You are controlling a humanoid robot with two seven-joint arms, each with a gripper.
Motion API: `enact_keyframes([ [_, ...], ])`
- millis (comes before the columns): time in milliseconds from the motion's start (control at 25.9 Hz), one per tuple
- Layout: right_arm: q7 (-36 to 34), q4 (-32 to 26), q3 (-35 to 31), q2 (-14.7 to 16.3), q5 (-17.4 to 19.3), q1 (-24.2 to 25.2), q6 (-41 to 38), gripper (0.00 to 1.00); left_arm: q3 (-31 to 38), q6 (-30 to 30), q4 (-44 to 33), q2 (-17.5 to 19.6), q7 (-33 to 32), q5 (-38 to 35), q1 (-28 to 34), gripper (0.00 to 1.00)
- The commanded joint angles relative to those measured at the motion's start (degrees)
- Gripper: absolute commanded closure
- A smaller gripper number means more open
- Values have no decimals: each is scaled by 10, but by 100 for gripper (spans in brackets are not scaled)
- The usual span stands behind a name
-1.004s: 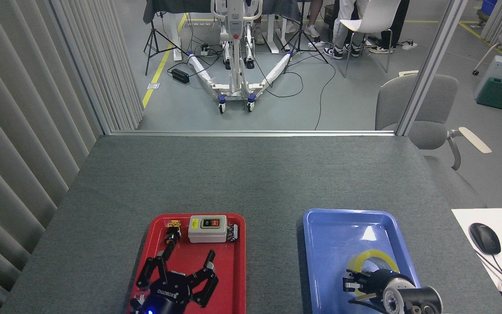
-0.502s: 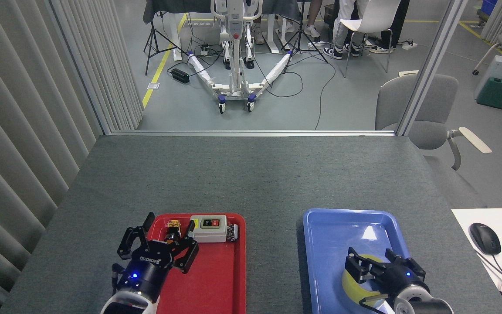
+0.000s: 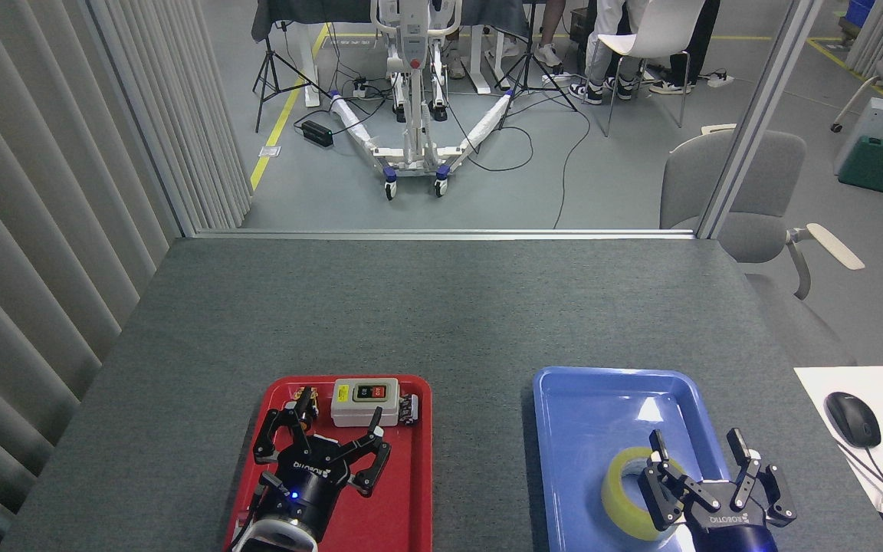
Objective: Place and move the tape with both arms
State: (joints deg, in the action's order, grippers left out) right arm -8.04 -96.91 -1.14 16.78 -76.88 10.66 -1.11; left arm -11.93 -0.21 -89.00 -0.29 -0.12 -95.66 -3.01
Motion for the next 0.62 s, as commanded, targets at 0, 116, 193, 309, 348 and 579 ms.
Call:
enact_keyframes([
  [0, 28, 0, -3, -4, -3, 4, 7, 0, 0, -3, 4, 2, 1, -1, -3, 0],
  [116, 40, 0, -4, -15, -4, 3, 9, 0, 0, -3, -6, 4, 0, -2, -12, 0],
  [193, 40, 0, -5, -16, -4, 3, 14, 0, 1, -2, -7, 4, 1, -1, -18, 0],
  [309, 40, 1, -5, -23, -3, 3, 16, 0, 2, 4, -4, 5, 5, -1, -18, 0],
  [348, 40, 1, -5, -25, -1, 3, 15, 0, 2, 6, -4, 4, 5, -1, -18, 0],
  [579, 41, 4, -4, -22, 3, 4, 14, 0, 3, 10, 8, 0, 4, -1, -34, 0],
])
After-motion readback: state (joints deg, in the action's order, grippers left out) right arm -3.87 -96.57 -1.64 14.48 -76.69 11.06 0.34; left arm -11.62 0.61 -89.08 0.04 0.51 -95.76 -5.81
